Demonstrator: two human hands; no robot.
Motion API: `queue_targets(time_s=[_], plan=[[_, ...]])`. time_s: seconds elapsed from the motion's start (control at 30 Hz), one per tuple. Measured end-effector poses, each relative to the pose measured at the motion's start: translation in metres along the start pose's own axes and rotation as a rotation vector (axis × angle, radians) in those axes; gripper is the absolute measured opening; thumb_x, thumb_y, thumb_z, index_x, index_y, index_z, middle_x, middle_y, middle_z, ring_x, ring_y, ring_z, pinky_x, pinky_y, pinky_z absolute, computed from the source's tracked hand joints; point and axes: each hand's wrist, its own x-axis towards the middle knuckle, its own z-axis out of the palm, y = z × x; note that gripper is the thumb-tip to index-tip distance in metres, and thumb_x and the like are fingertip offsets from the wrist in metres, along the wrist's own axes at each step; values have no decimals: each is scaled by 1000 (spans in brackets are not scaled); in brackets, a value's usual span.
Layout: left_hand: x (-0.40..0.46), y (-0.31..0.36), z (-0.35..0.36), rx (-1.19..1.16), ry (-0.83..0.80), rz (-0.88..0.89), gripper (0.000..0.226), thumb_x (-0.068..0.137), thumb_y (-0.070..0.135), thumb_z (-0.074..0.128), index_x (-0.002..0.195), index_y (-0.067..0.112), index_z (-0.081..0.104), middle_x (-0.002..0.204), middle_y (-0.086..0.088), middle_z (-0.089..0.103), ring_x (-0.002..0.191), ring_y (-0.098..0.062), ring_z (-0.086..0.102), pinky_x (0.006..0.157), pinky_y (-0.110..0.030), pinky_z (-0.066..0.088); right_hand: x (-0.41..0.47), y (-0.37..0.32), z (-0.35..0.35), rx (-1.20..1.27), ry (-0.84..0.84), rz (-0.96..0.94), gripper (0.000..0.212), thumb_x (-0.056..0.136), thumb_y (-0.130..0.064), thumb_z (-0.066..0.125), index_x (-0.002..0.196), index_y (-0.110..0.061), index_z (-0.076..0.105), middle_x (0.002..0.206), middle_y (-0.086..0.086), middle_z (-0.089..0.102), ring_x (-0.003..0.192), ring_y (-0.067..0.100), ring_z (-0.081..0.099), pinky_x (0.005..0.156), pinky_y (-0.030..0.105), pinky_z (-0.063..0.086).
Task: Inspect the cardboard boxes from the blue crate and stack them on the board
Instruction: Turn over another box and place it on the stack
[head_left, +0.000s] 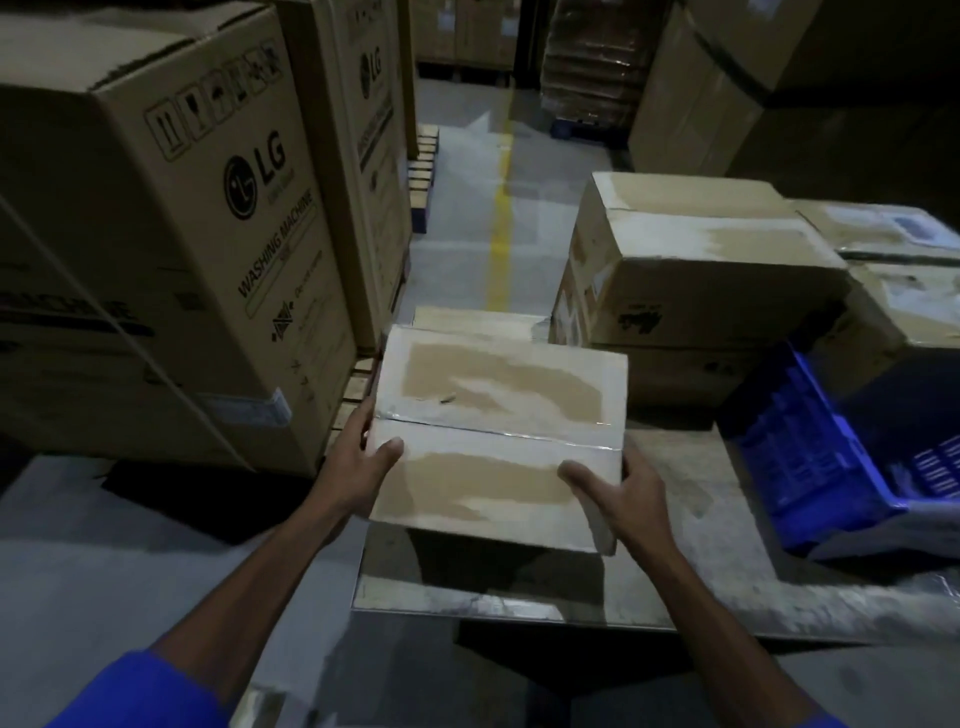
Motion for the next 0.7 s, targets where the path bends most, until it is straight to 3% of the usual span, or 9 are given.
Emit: queue_targets(time_s=[0.07,0.17,0.3,0.43,0.57,0.7], plan=[[-5,5,0,-115,-7,-5,93,68,57,78,149,31,40,143,4,57,126,-16,59,97,-43,54,4,-2,-6,57,44,-49,52,82,-37,85,129,-25,65,117,-13,71,106,2,68,84,23,59],[-9,15,4,-228,8,-48,105,57,91,69,136,26,45,139,-1,58,126,-21,60,96,-42,55,5,-7,-13,194,105,11,33,96,-64,56,115,-39,67,116,-8,72,108,14,70,91,44,60],[-10,23,4,-385,45,-210,100,54,106,45,122,36,67,132,-1,68,124,-25,63,101,-56,52,3,-11,-20,330,156,151,43,104,-62,33,110,-35,66,119,6,71,102,13,69,77,32,55],[-6,44,2,-456,85,-198,85,80,91,38,123,24,65,125,-10,70,118,-32,66,102,-58,52,5,-16,-26,292,99,274,82,82,-87,31,107,-22,75,102,6,78,98,26,73,75,36,55],[-6,52,1,-441,-54,-277,69,87,71,41,128,20,64,120,-14,75,110,-36,71,93,-53,57,3,-18,-30,317,-55,348,93,75,-97,43,120,-23,75,114,9,78,111,30,72,103,52,54],[-8,50,0,-365,-148,-290,47,102,51,49,135,20,59,115,-7,77,104,-29,75,82,-44,62,-3,-25,-33,355,-144,394,82,77,-93,42,115,-27,74,121,11,76,116,32,69,109,56,49]])
